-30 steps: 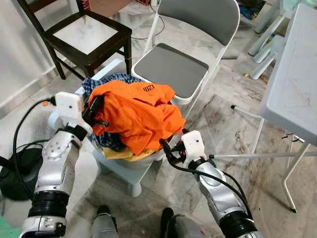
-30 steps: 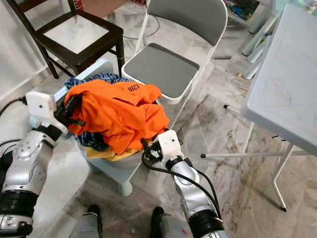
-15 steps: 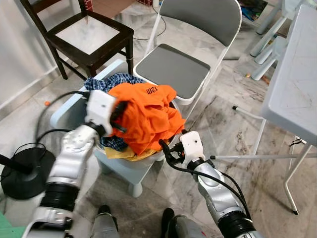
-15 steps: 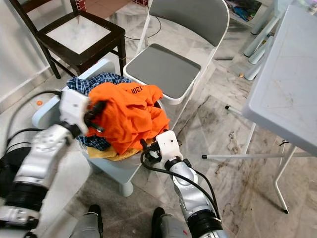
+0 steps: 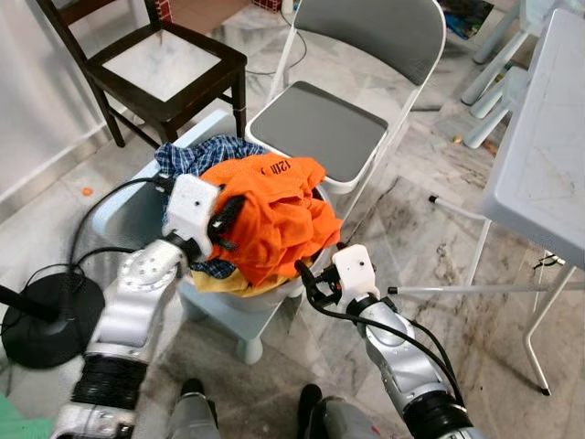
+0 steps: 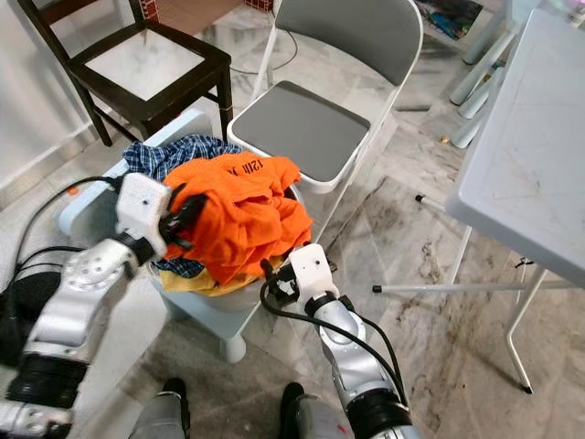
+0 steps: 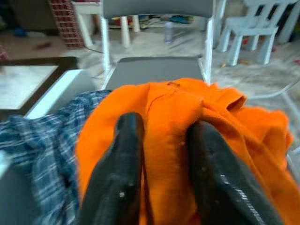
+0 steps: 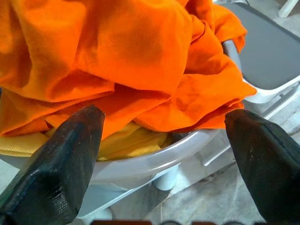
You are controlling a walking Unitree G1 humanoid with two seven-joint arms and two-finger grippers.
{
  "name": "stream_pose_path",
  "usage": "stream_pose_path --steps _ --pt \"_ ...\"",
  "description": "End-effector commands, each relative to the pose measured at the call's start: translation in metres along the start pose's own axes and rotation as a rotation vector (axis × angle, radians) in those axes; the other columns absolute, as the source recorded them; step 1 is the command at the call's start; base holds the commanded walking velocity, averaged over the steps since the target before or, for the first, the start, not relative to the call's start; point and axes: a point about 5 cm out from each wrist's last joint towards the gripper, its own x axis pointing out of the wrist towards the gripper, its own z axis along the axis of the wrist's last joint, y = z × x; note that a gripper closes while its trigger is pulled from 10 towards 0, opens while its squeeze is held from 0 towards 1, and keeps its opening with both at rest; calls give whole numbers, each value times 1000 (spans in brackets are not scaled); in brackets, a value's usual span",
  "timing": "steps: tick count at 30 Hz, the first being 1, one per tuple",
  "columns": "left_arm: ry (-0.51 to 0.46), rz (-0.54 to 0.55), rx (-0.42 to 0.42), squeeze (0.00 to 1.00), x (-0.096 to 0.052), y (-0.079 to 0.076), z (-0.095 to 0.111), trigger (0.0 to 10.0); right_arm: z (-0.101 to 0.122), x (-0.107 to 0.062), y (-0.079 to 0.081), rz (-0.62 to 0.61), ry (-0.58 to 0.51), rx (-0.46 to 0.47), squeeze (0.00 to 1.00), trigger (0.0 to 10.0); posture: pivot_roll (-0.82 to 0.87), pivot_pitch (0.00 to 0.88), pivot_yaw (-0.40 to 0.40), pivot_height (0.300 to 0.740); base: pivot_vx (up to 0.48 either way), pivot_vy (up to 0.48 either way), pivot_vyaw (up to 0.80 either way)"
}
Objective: Hang hanger
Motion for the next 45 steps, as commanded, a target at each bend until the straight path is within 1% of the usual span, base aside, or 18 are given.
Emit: stream_pose_path --steps 1,4,7,8,12,15,19,20,27,30,31,32,33,34,36,39,40,45 --pt "7 16 17 1000 -11 -8 -2 10000 -9 -3 1 2 43 5 0 10000 236 293 -107 740 0 0 0" --pt "3 20 41 1000 -18 -13 -5 10000 -10 -3 2 4 46 6 0 10000 246 295 -110 740 0 0 0" --pt "-11 67 89 1000 -23 -15 -9 10000 -10 -1 6 21 52 4 0 10000 249 296 -113 740 0 0 0" --pt "-36 99 136 0 -23 -13 -5 10000 -10 0 7 27 53 3 0 10000 254 297 -115 740 0 0 0" --pt "-55 151 191 0 -23 -4 5 10000 -10 1 6 30 55 0 0 10000 252 298 -117 740 0 0 0" --pt "-57 143 235 0 -21 2 6 10000 -10 1 6 29 55 -2 0 10000 243 295 -116 740 0 0 0" --pt "-71 150 251 0 -16 10 9 10000 -10 0 5 25 56 -5 0 10000 239 291 -114 740 0 0 0" --pt "-69 142 241 0 -14 10 8 0 -10 0 5 22 57 -5 0 10000 239 291 -114 740 0 0 0" --pt "25 71 196 0 -13 6 -8 0 -10 0 4 13 58 -6 0 10000 230 290 -109 740 0 0 0" --pt "4 61 204 0 -13 3 -5 0 -11 0 4 11 58 -6 0 10000 230 290 -109 740 0 0 0" --pt "-25 66 217 0 -13 3 -1 8863 -11 0 3 11 59 -6 0 10000 231 291 -110 740 0 0 0" --pt "-54 73 219 0 -13 3 4 10000 -11 0 4 11 59 -6 0 10000 235 292 -108 740 0 0 0" --pt "-73 78 220 0 -13 3 6 10000 -11 0 4 11 60 -6 0 10000 238 293 -108 740 0 0 0" --pt "-123 80 202 1000 -15 0 12 10000 -12 0 5 13 61 -6 0 10000 242 293 -108 740 0 0 0" --pt "-140 64 199 1000 -18 -5 13 10000 -11 0 6 15 61 -5 0 10000 243 295 -108 740 0 0 0" --pt "-163 41 223 1000 -22 -13 14 10000 -12 0 7 18 61 -4 0 10000 245 296 -108 740 0 0 0" --pt "-177 23 249 1000 -27 -19 12 10000 -12 0 7 21 62 -6 0 10000 247 295 -109 740 0 0 0" --pt "-172 50 268 1000 -41 -29 1 10000 -13 0 9 29 68 -9 0 10000 254 301 -112 740 0 0 0"
